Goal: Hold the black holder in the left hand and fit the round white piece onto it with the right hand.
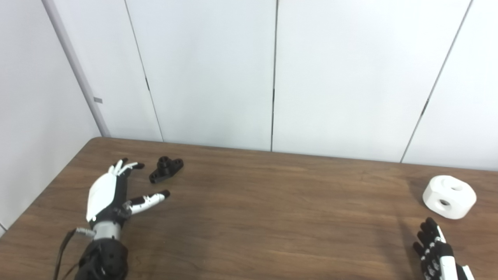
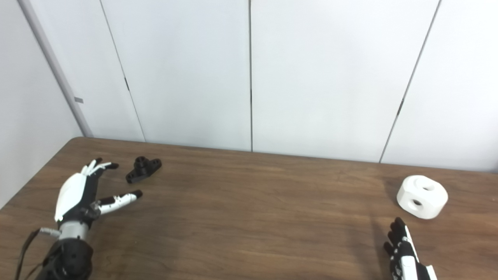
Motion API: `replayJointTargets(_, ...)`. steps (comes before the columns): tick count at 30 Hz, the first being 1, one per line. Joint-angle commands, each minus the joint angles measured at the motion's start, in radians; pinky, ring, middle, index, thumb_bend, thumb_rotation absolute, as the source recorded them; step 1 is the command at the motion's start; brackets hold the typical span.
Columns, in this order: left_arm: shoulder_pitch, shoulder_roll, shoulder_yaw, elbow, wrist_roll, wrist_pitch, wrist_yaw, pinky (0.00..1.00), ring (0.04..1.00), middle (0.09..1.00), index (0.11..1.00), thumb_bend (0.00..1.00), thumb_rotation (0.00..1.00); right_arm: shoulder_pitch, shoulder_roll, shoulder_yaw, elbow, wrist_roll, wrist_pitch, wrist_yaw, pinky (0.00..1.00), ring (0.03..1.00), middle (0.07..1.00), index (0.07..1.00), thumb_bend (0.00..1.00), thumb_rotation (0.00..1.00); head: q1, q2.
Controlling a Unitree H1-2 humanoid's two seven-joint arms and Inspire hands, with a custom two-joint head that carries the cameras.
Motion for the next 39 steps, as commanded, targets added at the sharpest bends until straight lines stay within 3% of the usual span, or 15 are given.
replayJointTargets(1,-0.05,0.048,-0.004,0.019,0.029,-0.009,0.029,1.0,1.0,0.966,0.8,0.92,0.36,-0.003,0.004,0.003,-0.02,0.001,0.008,-0.002,1.0,1.0,1.0,1.0,0.46,1.0,0.001,0.001)
replayJointTargets(10,-0.163,0.076,-0.032,0.178,0.014,-0.015,0.05,1.0,1.0,0.97,0.796,0.91,0.35,-0.002,0.006,0.003,-0.019,-0.004,0.003,-0.005,1.0,1.0,1.0,1.0,0.47,1.0,0.0,0.001)
replayJointTargets(15,-0.226,0.086,-0.068,0.253,0.034,0.039,0.033,1.0,1.0,0.973,0.805,0.91,0.4,0.004,0.006,0.003,-0.029,-0.004,0.009,-0.006,1.0,1.0,1.0,1.0,0.48,1.0,0.002,0.006)
replayJointTargets(25,-0.339,0.094,-0.152,0.379,0.028,0.085,0.018,1.0,1.0,0.984,0.827,0.92,0.44,0.014,0.007,0.003,-0.053,0.004,0.027,-0.003,1.0,1.0,1.0,1.0,0.47,1.0,-0.001,0.011)
replayJointTargets(39,-0.396,0.107,-0.217,0.492,0.032,0.134,0.024,1.0,1.0,0.994,0.84,0.9,0.41,0.019,0.009,0.006,-0.075,0.017,0.041,-0.001,1.0,1.0,1.0,1.0,0.46,1.0,0.001,0.013)
